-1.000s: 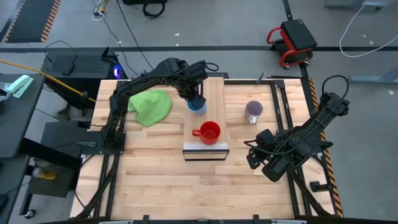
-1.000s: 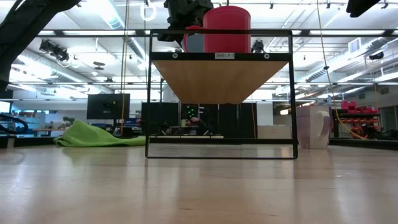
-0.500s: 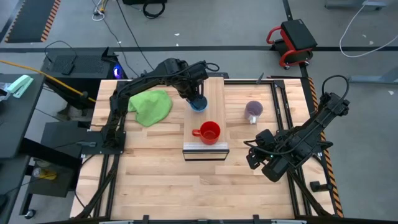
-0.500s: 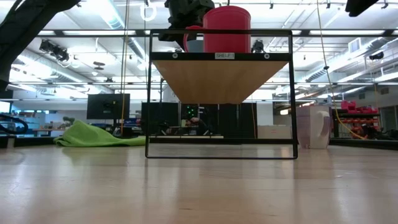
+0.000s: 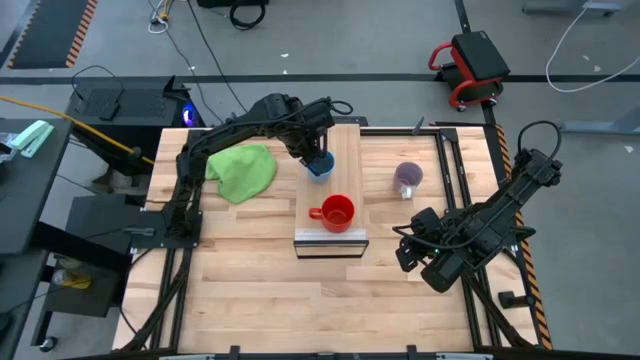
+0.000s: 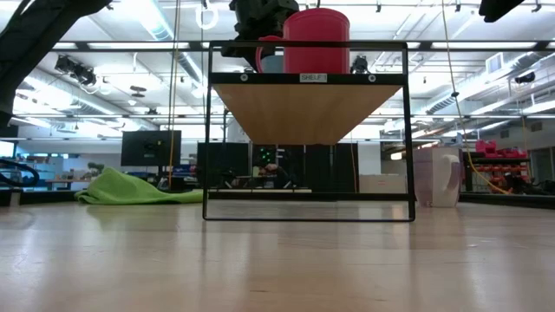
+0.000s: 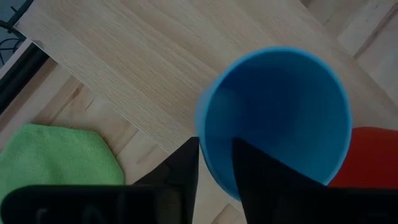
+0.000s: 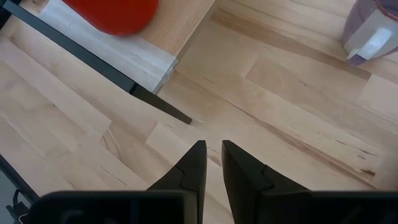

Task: Stack small to large cups/mugs on shelf
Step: Put the blue cup on the shelf

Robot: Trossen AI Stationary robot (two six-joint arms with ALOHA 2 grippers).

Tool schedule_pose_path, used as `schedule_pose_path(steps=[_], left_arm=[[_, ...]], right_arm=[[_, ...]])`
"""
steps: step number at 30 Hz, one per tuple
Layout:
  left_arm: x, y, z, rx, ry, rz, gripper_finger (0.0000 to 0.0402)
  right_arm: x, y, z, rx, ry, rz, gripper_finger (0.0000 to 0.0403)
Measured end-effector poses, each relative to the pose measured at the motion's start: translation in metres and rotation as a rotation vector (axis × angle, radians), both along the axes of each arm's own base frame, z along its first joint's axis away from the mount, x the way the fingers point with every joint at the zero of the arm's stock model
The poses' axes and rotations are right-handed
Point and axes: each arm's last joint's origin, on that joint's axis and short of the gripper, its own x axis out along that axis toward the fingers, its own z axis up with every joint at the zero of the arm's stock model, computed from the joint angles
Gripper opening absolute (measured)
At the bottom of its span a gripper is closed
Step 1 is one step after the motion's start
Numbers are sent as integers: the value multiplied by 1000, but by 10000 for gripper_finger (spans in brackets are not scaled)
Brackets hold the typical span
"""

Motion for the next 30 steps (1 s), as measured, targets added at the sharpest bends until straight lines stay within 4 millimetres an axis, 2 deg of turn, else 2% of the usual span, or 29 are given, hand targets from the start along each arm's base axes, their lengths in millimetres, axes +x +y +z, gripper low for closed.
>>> schedule_pose_path(steps=[14, 30], left_arm=[[0, 0, 0, -7, -4, 3, 136], [0, 1, 3, -4, -29, 16, 153]], right_arm=[[1, 0, 1, -13, -23, -5, 57], [1, 0, 1, -15, -21, -1, 57]])
